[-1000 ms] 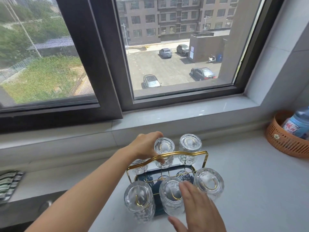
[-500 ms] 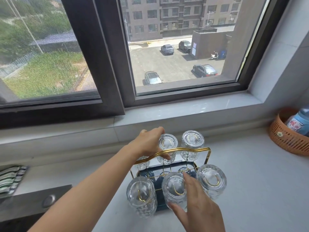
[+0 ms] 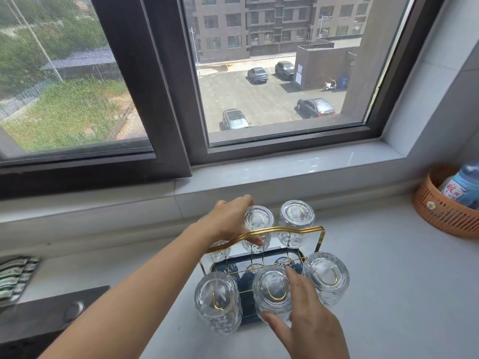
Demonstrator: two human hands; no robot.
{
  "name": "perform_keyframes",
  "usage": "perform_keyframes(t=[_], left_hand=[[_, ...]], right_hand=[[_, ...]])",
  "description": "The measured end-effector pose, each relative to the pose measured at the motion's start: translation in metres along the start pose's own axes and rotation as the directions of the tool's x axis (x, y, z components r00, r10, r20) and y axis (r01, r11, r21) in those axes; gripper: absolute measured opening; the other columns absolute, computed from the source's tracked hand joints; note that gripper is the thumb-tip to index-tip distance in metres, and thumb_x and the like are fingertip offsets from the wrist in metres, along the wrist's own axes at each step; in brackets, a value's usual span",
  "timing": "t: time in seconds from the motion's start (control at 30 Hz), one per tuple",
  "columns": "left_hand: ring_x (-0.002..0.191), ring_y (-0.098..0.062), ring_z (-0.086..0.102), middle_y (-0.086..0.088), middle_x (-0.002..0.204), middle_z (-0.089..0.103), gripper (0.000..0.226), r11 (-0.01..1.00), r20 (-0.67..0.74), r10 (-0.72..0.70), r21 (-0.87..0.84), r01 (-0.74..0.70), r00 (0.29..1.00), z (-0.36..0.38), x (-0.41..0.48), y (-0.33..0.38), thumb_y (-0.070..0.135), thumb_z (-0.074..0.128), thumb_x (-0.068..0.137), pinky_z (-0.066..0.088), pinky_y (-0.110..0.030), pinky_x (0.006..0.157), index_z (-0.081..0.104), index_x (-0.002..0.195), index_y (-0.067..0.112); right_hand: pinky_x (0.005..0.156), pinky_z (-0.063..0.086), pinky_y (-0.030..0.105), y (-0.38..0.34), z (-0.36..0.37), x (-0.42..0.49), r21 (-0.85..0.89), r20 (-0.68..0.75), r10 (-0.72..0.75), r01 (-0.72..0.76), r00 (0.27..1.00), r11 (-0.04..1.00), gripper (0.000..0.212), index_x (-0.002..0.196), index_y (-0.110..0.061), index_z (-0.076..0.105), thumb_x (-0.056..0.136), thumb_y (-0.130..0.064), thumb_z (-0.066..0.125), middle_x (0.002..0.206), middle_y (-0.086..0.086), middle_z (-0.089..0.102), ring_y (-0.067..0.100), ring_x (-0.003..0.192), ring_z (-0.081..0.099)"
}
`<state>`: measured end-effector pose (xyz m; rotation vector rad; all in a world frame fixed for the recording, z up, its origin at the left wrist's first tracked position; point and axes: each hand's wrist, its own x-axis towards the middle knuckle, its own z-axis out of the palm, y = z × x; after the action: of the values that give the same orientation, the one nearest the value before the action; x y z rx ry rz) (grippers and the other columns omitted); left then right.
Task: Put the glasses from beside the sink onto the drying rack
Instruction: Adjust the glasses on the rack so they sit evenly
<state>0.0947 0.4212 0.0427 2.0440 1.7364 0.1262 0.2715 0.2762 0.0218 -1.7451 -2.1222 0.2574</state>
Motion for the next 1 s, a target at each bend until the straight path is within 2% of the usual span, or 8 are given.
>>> perform_keyframes(t=[0.23, 0.3, 0.4, 0.5, 0.6, 0.67, 0.8, 1.0], left_hand=[[0.122, -0.02, 0.044, -0.004, 0.138, 0.045, 0.104, 0.995, 0.048, 0.048, -0.094, -0.043, 0.998, -0.014, -0.01, -0.011, 0.052, 0.08, 0.048, 0.032, -0.041, 0.107, 0.025, 0.133, 0.026], [0.116, -0.013, 0.043, -0.006, 0.137, 0.043, 0.099, 0.985, 0.059, 0.041, -0.172, -0.03, 0.997, -0.021, -0.019, -0.028, 0.04, 0.082, 0.055, 0.034, -0.031, 0.104, 0.024, 0.134, 0.025], [0.115, -0.007, 0.038, -0.002, 0.134, 0.042, 0.088, 0.973, 0.074, 0.004, -0.231, 0.013, 0.997, -0.025, -0.041, -0.061, 0.024, 0.08, 0.063, 0.032, -0.013, 0.094, 0.026, 0.133, 0.024], [0.117, -0.011, 0.045, 0.008, 0.123, 0.046, 0.08, 0.919, 0.044, -0.037, -0.39, 0.051, 0.998, -0.015, -0.061, -0.081, 0.02, 0.082, 0.061, 0.038, -0.015, 0.096, 0.035, 0.124, 0.03], [0.116, -0.01, 0.048, 0.012, 0.12, 0.051, 0.075, 0.856, -0.026, -0.046, -0.517, 0.026, 0.999, -0.003, -0.065, -0.082, 0.015, 0.082, 0.061, 0.041, -0.033, 0.104, 0.039, 0.119, 0.034], [0.115, -0.01, 0.049, 0.009, 0.122, 0.052, 0.076, 0.851, -0.076, -0.057, -0.525, 0.008, 0.995, 0.002, -0.063, -0.081, 0.014, 0.081, 0.063, 0.041, -0.03, 0.103, 0.04, 0.124, 0.031], [0.104, -0.003, 0.054, 0.012, 0.115, 0.056, 0.07, 0.855, -0.117, -0.047, -0.518, -0.02, 0.992, 0.006, -0.061, -0.082, 0.018, 0.08, 0.064, 0.038, 0.0, 0.085, 0.044, 0.122, 0.032], [0.103, -0.006, 0.052, 0.012, 0.112, 0.055, 0.068, 0.84, -0.154, -0.048, -0.541, -0.043, 0.987, 0.007, -0.063, -0.082, 0.014, 0.08, 0.063, 0.04, -0.011, 0.091, 0.046, 0.121, 0.027]], right_hand=[[0.031, 0.043, 0.015, 0.002, -0.003, 0.0, 0.023, -0.005, -0.019, 0.02, 1.0, 1.0, 0.083, 0.097, -0.002, 0.07, 0.038, -0.059, 0.083, 0.086, 0.011, 0.076, 0.008, 0.04, 0.063], [0.03, 0.043, 0.013, -0.002, -0.008, -0.002, 0.021, 0.005, -0.027, 0.027, 1.0, 0.999, 0.075, 0.101, -0.004, 0.069, 0.077, -0.069, 0.041, 0.096, 0.012, 0.075, 0.009, 0.045, 0.066], [0.04, 0.051, 0.017, -0.009, -0.009, -0.007, 0.013, -0.008, -0.116, 0.116, 0.993, 0.993, 0.081, 0.11, -0.008, 0.056, 0.085, -0.065, 0.004, 0.102, 0.014, 0.072, 0.014, 0.062, 0.072], [0.072, 0.055, 0.033, -0.018, -0.003, -0.005, -0.031, -0.108, -0.279, 0.277, 0.954, 0.96, 0.07, 0.111, -0.011, 0.047, 0.086, -0.064, 0.007, 0.101, 0.007, 0.073, 0.02, 0.09, 0.066], [0.088, 0.032, 0.031, -0.035, 0.007, -0.004, -0.085, -0.149, -0.382, 0.373, 0.912, 0.924, 0.07, 0.113, -0.013, 0.047, 0.079, -0.071, 0.024, 0.099, 0.0, 0.074, 0.012, 0.1, 0.047], [0.098, 0.021, 0.03, -0.045, 0.013, -0.001, -0.101, -0.109, -0.387, 0.378, 0.915, 0.921, 0.08, 0.112, -0.012, 0.056, 0.061, -0.072, 0.044, 0.099, 0.001, 0.074, 0.016, 0.102, 0.057], [0.102, 0.009, 0.034, -0.055, 0.023, 0.005, -0.156, -0.041, -0.302, 0.292, 0.952, 0.944, 0.096, 0.103, -0.004, 0.068, 0.035, -0.072, 0.071, 0.097, 0.002, 0.075, 0.017, 0.089, 0.071], [0.095, 0.023, 0.04, -0.06, 0.03, 0.008, -0.236, -0.055, -0.316, 0.295, 0.947, 0.926, 0.094, 0.101, -0.004, 0.069, 0.035, -0.071, 0.074, 0.082, 0.001, 0.074, 0.018, 0.077, 0.071]])
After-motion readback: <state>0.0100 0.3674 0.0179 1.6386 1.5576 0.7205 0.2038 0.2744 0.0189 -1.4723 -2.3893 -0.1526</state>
